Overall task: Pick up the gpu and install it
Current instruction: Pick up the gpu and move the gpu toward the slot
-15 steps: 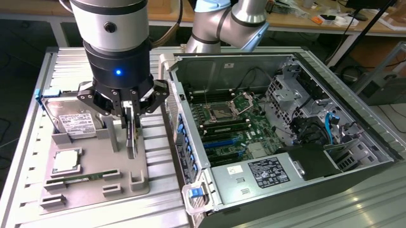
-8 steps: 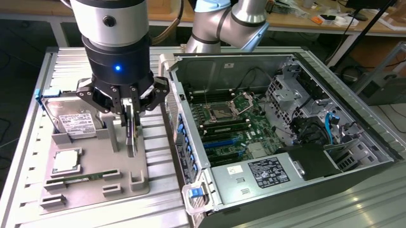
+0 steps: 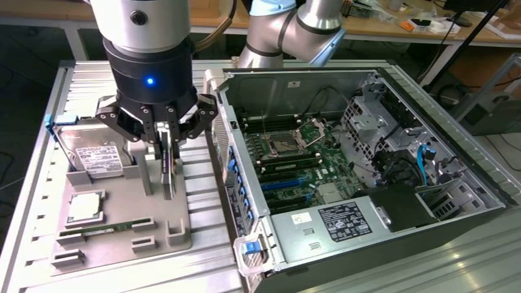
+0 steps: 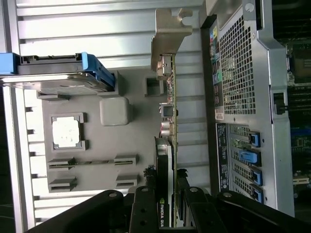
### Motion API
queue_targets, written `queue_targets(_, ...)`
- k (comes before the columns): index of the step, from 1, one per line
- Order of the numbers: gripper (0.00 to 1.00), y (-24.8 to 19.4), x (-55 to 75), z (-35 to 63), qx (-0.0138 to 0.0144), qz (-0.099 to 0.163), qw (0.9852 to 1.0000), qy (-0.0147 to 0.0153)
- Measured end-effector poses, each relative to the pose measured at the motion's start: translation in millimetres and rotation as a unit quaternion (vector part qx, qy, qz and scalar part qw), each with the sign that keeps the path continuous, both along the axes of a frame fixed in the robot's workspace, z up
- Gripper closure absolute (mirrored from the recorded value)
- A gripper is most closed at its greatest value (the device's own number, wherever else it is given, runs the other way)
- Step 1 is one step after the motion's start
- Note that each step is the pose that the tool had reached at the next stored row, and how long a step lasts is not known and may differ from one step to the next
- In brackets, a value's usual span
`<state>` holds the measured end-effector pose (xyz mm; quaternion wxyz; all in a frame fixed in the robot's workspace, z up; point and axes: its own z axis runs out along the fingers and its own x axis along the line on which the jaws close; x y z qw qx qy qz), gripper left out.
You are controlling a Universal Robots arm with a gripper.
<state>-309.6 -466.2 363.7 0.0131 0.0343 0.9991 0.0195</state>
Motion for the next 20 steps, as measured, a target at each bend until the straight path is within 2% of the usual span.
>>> queue_targets(20,0.73,0.0,0.0,12.2,0.0000,0.000,1.0000,0.0000)
